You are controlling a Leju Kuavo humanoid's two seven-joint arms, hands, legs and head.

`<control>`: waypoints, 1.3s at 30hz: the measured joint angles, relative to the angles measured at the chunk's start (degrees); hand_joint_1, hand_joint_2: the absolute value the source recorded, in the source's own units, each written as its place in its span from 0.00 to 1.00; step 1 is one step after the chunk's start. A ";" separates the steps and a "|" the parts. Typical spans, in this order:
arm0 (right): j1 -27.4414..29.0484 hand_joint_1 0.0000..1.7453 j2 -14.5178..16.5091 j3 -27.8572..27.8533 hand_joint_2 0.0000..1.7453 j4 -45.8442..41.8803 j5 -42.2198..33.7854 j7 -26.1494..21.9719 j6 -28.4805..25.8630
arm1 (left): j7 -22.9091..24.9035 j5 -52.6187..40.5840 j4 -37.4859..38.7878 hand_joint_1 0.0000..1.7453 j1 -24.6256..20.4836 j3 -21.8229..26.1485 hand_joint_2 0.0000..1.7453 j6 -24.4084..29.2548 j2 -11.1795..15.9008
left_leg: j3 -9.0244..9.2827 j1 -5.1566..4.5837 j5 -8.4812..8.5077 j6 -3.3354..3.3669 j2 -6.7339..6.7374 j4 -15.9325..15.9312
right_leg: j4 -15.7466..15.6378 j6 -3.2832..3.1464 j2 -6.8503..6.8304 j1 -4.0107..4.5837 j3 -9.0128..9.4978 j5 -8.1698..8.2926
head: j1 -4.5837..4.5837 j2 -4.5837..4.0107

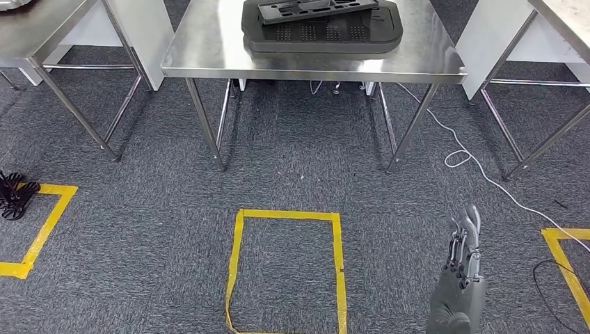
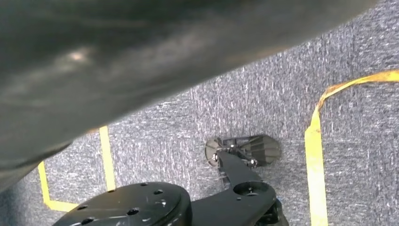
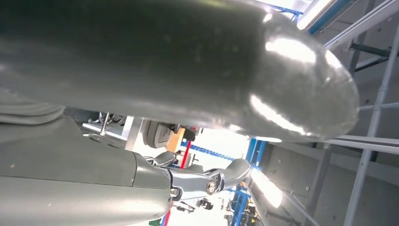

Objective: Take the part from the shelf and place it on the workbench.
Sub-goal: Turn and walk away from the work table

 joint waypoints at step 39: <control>-0.46 0.00 -1.73 1.49 0.00 0.12 3.09 0.66 -3.43 | 0.03 -0.10 0.04 0.00 0.20 -0.21 0.00 -1.06 0.16 | -1.04 -1.04 -1.34 -1.14 -5.22 2.99 | -14.11 -2.69 1.48 1.24 7.56 5.69 | -0.53 0.00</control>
